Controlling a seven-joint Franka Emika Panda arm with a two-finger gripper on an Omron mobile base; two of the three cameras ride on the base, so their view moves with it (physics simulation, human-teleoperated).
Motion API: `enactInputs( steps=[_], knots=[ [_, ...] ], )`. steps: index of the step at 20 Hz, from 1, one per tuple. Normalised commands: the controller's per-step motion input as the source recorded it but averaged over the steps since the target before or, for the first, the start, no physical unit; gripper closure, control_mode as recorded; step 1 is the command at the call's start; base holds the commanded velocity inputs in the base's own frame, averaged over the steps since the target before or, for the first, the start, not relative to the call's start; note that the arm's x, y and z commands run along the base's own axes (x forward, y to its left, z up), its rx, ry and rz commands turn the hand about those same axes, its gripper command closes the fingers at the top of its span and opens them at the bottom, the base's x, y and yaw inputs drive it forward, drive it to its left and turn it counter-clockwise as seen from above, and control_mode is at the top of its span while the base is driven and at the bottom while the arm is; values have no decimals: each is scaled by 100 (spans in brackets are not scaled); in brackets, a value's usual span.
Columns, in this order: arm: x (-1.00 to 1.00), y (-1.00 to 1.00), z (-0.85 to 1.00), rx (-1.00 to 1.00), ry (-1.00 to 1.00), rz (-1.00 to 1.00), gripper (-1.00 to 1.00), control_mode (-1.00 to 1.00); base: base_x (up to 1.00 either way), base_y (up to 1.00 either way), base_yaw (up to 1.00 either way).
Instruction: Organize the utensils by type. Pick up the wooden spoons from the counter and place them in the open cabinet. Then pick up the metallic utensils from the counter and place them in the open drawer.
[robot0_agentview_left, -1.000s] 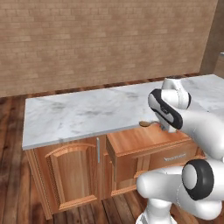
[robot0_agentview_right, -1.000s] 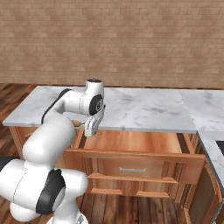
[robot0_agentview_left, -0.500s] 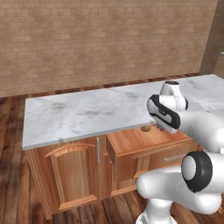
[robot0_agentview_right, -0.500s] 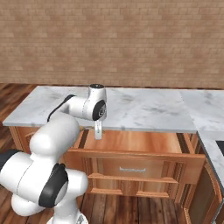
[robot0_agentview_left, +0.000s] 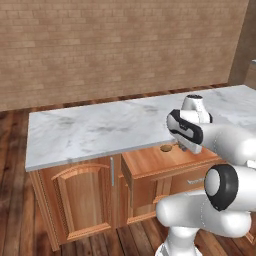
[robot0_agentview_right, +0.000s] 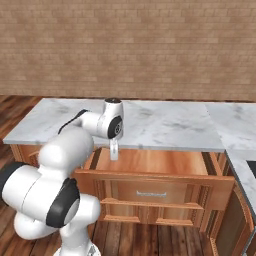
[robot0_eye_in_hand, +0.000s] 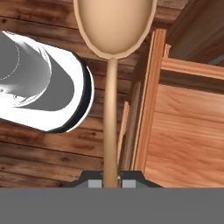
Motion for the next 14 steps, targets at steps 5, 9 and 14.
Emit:
enactInputs(
  steps=[5,9,14],
  knots=[
    [12,0,-8,0,2,-8,100,-100,0,0,0],
    [21,0,-31,0,0,0,100,-100,0,0,0],
    [20,0,-28,0,0,0,100,-100,0,0,0]
  ],
)
